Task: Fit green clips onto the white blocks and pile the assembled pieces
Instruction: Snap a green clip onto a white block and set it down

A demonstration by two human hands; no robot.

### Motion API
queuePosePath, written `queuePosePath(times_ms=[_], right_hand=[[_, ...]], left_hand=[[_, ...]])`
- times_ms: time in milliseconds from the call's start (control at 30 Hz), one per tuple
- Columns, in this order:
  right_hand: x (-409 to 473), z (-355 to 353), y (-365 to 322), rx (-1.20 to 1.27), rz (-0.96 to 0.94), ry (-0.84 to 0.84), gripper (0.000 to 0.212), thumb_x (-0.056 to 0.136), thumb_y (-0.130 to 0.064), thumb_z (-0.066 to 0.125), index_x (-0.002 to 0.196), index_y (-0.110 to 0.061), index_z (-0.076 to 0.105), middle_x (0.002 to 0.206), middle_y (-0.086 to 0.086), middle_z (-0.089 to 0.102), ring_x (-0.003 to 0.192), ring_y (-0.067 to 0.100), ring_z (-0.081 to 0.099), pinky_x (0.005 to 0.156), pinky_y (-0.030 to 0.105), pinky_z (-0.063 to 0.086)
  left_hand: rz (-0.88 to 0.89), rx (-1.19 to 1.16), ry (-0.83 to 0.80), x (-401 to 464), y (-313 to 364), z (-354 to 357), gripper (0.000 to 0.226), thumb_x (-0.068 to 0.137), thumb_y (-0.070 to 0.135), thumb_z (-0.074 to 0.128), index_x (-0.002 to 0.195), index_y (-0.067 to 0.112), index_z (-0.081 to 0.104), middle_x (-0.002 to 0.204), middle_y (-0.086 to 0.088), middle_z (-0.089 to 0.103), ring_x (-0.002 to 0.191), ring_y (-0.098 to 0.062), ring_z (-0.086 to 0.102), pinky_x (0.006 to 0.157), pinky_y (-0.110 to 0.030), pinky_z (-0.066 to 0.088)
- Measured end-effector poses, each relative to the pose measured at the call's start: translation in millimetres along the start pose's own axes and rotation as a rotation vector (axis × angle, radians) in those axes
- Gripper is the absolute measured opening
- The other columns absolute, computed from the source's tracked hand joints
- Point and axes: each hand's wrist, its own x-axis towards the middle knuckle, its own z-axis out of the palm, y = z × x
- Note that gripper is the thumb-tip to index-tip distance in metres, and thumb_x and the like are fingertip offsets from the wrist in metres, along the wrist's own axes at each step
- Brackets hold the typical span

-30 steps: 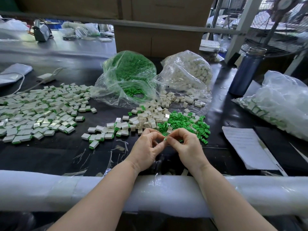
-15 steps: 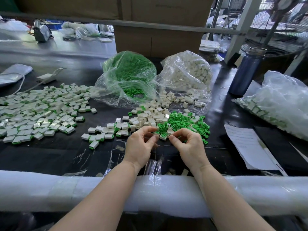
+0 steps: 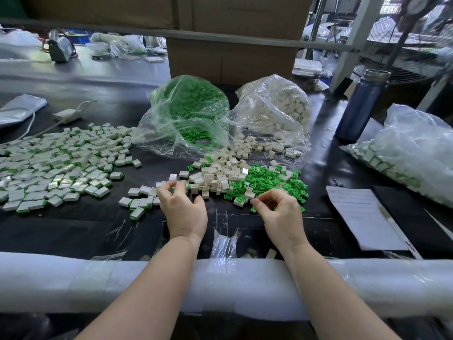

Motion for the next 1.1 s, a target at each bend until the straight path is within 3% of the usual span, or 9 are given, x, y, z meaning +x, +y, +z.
queuePosePath(times_ms=[233, 467, 567, 733, 867, 967, 1033, 1100], right_hand=[[0.2, 0.7, -0.3, -0.045, -0.010, 0.002, 0.013, 0.082, -0.017, 0.070, 0.071, -0.014, 0.063, 0.069, -0.009, 0.053, 0.066, 0.014, 0.051, 0.065, 0.025, 0.043], [-1.2, -0.8, -1.6, -0.076, -0.016, -0.005, 0.014, 0.083, -0.018, 0.069, 0.071, -0.015, 0.061, 0.071, -0.010, 0.051, 0.067, 0.014, 0.051, 0.067, 0.029, 0.043], [-0.8, -0.6, -1.7, -0.084, -0.014, -0.007, 0.014, 0.083, -0.018, 0.069, 0.072, -0.014, 0.062, 0.072, -0.009, 0.052, 0.068, 0.014, 0.051, 0.068, 0.028, 0.043], [-1.2, -0.3, -0.9, -0.105, -0.010, -0.007, 0.015, 0.083, -0.018, 0.068, 0.071, -0.017, 0.060, 0.071, -0.012, 0.050, 0.070, 0.014, 0.051, 0.068, 0.027, 0.041], [-1.0, -1.3, -1.8, -0.123, 0.018, 0.012, 0.017, 0.084, -0.019, 0.067, 0.070, -0.018, 0.057, 0.073, -0.007, 0.055, 0.080, 0.020, 0.054, 0.078, 0.032, 0.044], [-0.6, -1.7, -2.3, -0.161, 0.059, -0.006, 0.014, 0.084, -0.017, 0.066, 0.072, -0.019, 0.058, 0.101, 0.012, 0.065, 0.109, 0.030, 0.053, 0.095, 0.039, 0.041], [-0.5, -1.5, -0.9, -0.235, 0.059, -0.035, 0.003, 0.084, -0.017, 0.066, 0.082, -0.017, 0.065, 0.111, 0.011, 0.062, 0.121, 0.028, 0.046, 0.102, 0.033, 0.033], [-0.8, -0.5, 0.5, -0.342, 0.046, -0.083, 0.011, 0.085, -0.023, 0.065, 0.095, -0.018, 0.068, 0.115, 0.004, 0.057, 0.124, 0.022, 0.040, 0.098, 0.026, 0.025]], left_hand=[[-0.007, 0.233, -0.129, -2.4, 2.2, 0.8, 0.052, 0.089, 0.012, 0.055, 0.137, 0.001, 0.038, 0.148, -0.011, 0.013, 0.135, -0.030, 0.015, 0.113, -0.032, 0.019], [0.077, 0.370, -0.185, -3.4, 0.4, 4.4, 0.057, 0.090, 0.006, 0.046, 0.144, 0.010, 0.027, 0.154, -0.004, 0.006, 0.142, -0.024, -0.001, 0.116, -0.033, 0.002], [0.096, 0.363, -0.175, -3.1, -0.1, 4.1, 0.052, 0.091, 0.010, 0.049, 0.141, 0.012, 0.034, 0.150, -0.005, 0.024, 0.140, -0.023, 0.007, 0.115, -0.032, 0.005], [0.069, 0.291, -0.132, -4.1, -0.2, 2.7, 0.040, 0.089, 0.015, 0.055, 0.129, 0.020, 0.050, 0.131, 0.000, 0.047, 0.127, -0.024, 0.027, 0.104, -0.039, 0.025], [0.060, 0.294, -0.130, -4.4, -0.4, 2.9, 0.036, 0.090, 0.015, 0.055, 0.125, 0.021, 0.052, 0.126, -0.001, 0.050, 0.124, -0.024, 0.030, 0.102, -0.039, 0.026], [0.064, 0.313, -0.127, -5.1, 0.5, 2.9, 0.043, 0.090, 0.016, 0.056, 0.131, 0.021, 0.048, 0.128, -0.003, 0.045, 0.125, -0.024, 0.029, 0.103, -0.038, 0.025], [0.073, 0.355, -0.146, -5.4, 0.5, 3.0, 0.047, 0.090, 0.018, 0.055, 0.136, 0.021, 0.043, 0.130, -0.003, 0.042, 0.125, -0.024, 0.027, 0.104, -0.038, 0.024], [0.083, 0.395, -0.172, -5.1, -0.2, 3.4, 0.045, 0.091, 0.019, 0.053, 0.136, 0.022, 0.044, 0.133, -0.002, 0.042, 0.126, -0.024, 0.028, 0.105, -0.038, 0.023]])
